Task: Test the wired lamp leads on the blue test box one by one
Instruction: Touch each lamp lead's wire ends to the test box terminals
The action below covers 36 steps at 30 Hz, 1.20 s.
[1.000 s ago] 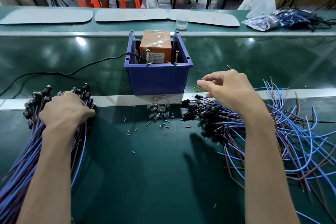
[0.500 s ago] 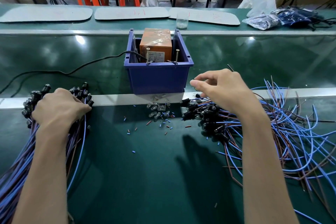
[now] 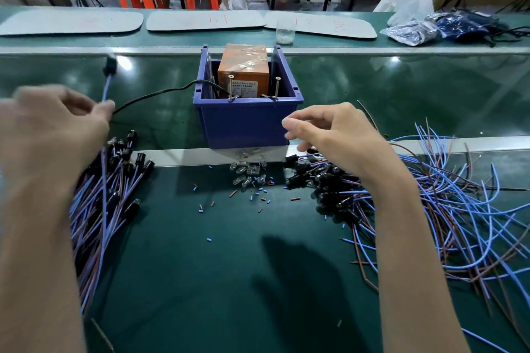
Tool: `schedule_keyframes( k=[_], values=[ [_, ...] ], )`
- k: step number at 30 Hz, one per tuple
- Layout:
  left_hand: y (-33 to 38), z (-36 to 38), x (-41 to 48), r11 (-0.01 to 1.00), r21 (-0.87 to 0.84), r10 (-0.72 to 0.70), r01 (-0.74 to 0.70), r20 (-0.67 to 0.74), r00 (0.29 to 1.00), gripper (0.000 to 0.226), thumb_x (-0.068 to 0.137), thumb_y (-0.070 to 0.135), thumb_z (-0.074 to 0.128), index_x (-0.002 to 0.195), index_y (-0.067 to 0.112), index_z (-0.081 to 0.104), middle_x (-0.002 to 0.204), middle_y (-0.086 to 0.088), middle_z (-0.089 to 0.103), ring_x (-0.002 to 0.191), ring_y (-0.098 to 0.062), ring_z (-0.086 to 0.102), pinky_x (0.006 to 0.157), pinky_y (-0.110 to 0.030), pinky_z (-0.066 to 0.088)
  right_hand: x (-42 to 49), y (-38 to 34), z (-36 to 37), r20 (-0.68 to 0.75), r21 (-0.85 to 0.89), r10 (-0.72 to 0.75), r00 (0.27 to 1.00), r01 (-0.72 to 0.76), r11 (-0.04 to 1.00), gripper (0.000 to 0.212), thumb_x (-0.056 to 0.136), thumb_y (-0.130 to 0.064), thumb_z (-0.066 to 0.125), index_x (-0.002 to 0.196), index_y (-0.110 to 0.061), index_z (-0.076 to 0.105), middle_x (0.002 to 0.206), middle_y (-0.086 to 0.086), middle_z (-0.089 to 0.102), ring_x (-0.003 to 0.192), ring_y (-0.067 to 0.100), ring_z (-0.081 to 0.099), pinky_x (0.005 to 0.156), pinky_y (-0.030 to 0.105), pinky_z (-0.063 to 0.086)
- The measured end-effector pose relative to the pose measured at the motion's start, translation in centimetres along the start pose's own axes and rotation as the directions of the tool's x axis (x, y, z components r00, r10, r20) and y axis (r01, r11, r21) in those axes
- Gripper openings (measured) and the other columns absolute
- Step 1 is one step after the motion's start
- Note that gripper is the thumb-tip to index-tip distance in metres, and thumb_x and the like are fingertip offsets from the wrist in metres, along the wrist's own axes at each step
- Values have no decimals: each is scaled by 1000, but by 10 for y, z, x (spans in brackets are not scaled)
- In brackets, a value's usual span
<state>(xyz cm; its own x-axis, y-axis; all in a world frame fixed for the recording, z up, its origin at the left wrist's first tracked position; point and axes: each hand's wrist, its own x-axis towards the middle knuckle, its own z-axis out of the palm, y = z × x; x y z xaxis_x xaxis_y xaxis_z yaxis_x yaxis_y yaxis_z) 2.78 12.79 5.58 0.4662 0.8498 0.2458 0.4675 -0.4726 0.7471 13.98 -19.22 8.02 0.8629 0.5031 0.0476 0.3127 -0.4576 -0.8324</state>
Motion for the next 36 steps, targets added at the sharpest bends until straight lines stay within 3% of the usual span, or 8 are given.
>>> schedule_keyframes(
  k=[6,10,17,22,26,31,33,36],
  values=[
    [67,-21,-60,830,-218,538,-514,67,840,18,80,62,63,80,44,60,70,22,62,57,0,51,55,-8,40,-9,-23,8,151,359,-140,979,77,930,30,84,-54,53,96,-30,68,99,-9,74,75,2,67,58,12,44],
    [110,1,-120,712,-229,698,-664,132,704,16,77,45,70,77,29,67,59,15,61,50,-3,54,56,-25,51,-11,-34,24,184,551,-226,957,90,830,36,85,-43,53,113,-21,59,90,-10,68,80,3,64,62,14,46],
    [128,19,-156,756,-395,623,-522,192,758,24,78,40,70,70,20,60,56,11,65,49,-5,62,60,-28,54,-7,-40,28,-120,731,-99,988,155,664,37,102,-23,44,73,-10,63,65,1,66,62,14,61,61,25,52],
    [131,35,-150,887,-428,201,175,697,688,70,75,80,43,103,21,69,98,4,74,85,-15,72,89,-41,54,-7,-40,12,-123,848,-69,990,141,511,53,104,-35,31,73,-9,65,75,6,72,70,13,66,72,26,50],
    [137,45,-150,343,-716,87,608,669,739,63,98,58,22,118,9,55,112,-9,68,100,-18,68,88,-29,54,-10,-40,4,-114,919,-20,993,113,377,51,104,-35,32,66,-13,57,66,2,68,62,13,62,75,32,48],
    [132,39,-141,-305,-789,-177,534,597,782,46,105,37,29,75,11,52,57,-3,56,50,-15,60,60,-26,56,-10,-38,-4,-121,978,46,992,112,174,44,103,-31,34,66,-10,46,48,-1,43,44,10,36,47,19,44],
    [130,35,-138,-405,-775,-231,484,599,767,44,105,38,29,73,12,44,48,1,39,35,-11,39,42,-18,42,-9,-34,-7,-106,972,70,992,89,216,42,102,-30,34,65,-12,46,46,-3,36,41,7,27,38,17,31],
    [126,36,-138,-280,-815,-273,507,574,772,46,102,51,24,73,17,37,46,5,29,33,-10,25,34,-16,22,-7,-31,-9,-56,945,92,994,23,327,40,101,-31,34,67,-15,46,44,-6,31,37,5,19,34,16,16]
  ],
)
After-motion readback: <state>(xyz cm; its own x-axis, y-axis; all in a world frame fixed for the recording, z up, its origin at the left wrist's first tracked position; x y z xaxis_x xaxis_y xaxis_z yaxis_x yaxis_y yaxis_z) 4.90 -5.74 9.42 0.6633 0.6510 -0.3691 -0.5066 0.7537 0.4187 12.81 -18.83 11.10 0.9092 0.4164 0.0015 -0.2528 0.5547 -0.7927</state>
